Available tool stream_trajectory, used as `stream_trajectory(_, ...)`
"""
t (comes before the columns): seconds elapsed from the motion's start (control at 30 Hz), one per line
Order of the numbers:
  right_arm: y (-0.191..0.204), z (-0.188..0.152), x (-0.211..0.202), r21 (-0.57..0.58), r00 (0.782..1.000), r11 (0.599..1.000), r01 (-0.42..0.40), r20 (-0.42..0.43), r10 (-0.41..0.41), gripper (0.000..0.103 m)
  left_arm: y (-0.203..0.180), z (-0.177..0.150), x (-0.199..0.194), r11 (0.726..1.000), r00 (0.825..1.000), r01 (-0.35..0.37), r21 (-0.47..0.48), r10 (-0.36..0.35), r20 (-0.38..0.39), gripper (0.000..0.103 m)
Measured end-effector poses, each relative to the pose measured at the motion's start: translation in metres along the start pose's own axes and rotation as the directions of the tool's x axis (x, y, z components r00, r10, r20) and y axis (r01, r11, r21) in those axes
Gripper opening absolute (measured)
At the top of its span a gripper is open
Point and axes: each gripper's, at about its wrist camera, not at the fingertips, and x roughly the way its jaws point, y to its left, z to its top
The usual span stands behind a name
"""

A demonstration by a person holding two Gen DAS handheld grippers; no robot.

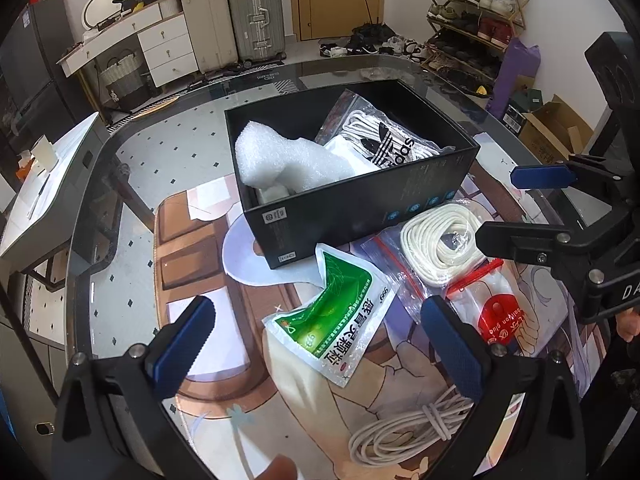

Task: Organize soft objects
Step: 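Withdraw both open grippers from the box back over the remaining items, then grasp the green medicine packet with the left gripper while the right gripper grasps the bagged white rope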

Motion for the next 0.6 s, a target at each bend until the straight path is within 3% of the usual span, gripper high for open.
stream_trajectory(0.6,-0.003,-0.001,0.035,0.040,0.996,0.999,-0.016,-0.090,0.020,0.097,0.000,-0.011,0.018,0.994,0.996,0.085,0.064,-0.084,-0.024,0.103)
